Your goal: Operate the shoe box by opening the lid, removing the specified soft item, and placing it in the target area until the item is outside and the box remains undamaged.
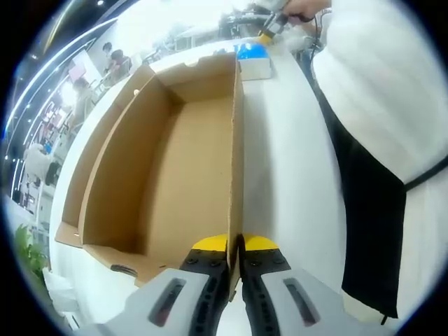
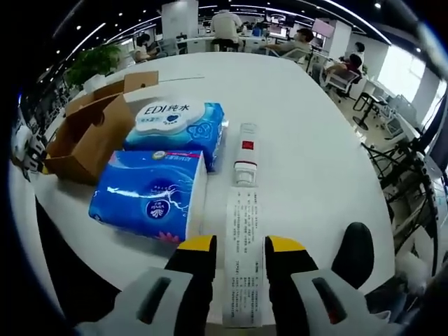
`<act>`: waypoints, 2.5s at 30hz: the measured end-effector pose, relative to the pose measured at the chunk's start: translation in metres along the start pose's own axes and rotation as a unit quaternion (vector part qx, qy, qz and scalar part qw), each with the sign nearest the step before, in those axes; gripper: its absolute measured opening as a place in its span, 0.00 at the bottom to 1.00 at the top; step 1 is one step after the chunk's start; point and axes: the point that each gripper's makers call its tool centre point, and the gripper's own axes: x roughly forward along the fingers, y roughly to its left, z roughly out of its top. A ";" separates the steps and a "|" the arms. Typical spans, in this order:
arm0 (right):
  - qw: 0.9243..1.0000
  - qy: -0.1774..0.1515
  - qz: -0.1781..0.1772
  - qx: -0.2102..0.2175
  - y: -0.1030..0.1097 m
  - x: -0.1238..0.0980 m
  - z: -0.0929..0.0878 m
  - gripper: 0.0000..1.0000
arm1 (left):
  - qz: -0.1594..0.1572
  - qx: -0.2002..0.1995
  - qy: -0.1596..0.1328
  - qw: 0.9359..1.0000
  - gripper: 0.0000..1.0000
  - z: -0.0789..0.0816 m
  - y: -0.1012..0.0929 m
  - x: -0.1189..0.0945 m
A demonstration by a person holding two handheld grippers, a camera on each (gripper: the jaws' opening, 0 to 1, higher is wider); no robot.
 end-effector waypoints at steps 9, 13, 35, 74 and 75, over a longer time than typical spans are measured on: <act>1.000 -0.015 -0.014 0.008 -0.011 -0.009 0.028 0.37 | 0.002 0.002 0.006 1.000 0.04 -0.001 0.000 0.001; 0.999 -0.032 -0.012 0.015 -0.014 -0.011 0.047 0.37 | 0.002 0.006 0.006 1.000 0.04 -0.001 0.000 0.000; 0.998 -0.023 -0.021 0.050 -0.023 -0.021 0.114 0.32 | -0.002 -0.001 0.008 1.000 0.04 -0.001 0.000 0.000; 0.990 0.133 0.040 0.016 -0.001 0.057 0.103 0.23 | -0.011 -0.005 0.012 1.000 0.03 -0.001 -0.001 0.000; 0.989 0.144 0.042 0.019 0.000 0.058 0.098 0.23 | -0.011 -0.005 0.012 1.000 0.03 -0.001 -0.001 0.000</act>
